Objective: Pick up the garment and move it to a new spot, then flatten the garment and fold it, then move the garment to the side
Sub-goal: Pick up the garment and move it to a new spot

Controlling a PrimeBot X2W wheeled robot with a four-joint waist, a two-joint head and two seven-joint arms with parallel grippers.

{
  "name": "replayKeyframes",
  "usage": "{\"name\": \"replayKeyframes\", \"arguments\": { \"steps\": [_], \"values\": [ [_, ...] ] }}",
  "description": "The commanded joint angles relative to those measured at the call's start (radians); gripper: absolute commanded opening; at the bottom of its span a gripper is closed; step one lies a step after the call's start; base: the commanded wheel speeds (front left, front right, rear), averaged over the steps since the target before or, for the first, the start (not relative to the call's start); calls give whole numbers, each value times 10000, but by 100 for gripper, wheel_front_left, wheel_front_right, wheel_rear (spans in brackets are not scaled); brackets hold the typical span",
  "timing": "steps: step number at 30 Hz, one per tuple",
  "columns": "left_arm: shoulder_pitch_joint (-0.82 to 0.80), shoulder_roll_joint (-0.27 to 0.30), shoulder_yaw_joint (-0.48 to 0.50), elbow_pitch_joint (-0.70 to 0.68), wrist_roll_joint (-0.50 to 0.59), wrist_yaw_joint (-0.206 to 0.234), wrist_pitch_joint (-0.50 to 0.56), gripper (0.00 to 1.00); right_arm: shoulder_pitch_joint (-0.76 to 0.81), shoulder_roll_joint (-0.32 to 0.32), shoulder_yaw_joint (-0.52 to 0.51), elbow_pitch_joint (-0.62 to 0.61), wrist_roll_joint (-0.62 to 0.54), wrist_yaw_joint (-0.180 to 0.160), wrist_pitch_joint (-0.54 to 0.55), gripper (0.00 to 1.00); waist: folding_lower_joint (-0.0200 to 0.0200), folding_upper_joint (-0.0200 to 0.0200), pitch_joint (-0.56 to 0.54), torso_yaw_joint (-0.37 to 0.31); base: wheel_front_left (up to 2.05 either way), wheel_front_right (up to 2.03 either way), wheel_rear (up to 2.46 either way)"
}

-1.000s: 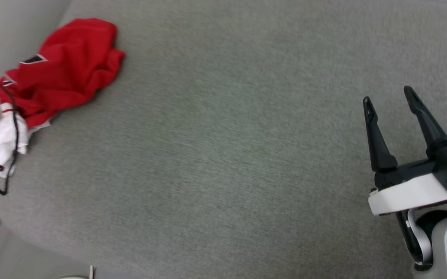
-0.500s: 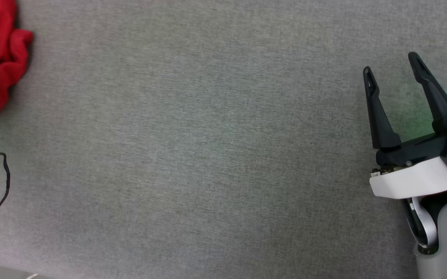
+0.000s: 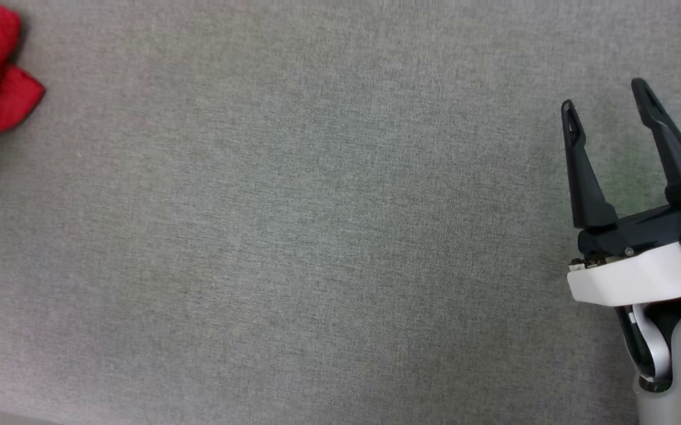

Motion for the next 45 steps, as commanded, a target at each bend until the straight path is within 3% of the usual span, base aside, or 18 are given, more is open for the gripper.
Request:
{"name": "replayKeyframes", "arguments": {
  "steps": [1,12,19,24,34,41,45],
  "values": [
    [-247,161,-53,84,220,-13,-588,0,175,64,-29,90,110,-7,-104,100,-1,0,-358,23,0,0,0],
    [-1471,737,-1264,633,1501,-308,-4471,0,876,468,-344,854,420,-7,-656,100,-1,0,-2306,-53,0,0,0],
    [-2439,447,-2176,803,1895,-336,-5754,0,1476,581,-523,1231,709,-7,-945,100,-1,0,-3495,-314,0,0,0],
    [-2807,-503,-3156,598,1859,-351,-5910,0,1947,588,-551,1532,1207,-7,-1118,100,-1,0,-4305,-959,0,0,0],
    [-2017,-2588,-4364,-955,1592,-341,-5741,0,2265,588,-638,1608,1456,-7,-1095,100,-1,0,-4700,-2023,0,0,0],
    [-503,-3867,-4965,-2817,1022,-292,-5498,0,2458,586,-680,1616,1572,-7,-1122,100,-1,0,-4749,-2751,0,0,0],
    [1010,-4241,-5367,-3947,780,-148,-5112,0,2583,586,-739,1643,1648,-7,-1165,100,-1,0,-4668,-2905,0,0,0]
  ]
}}
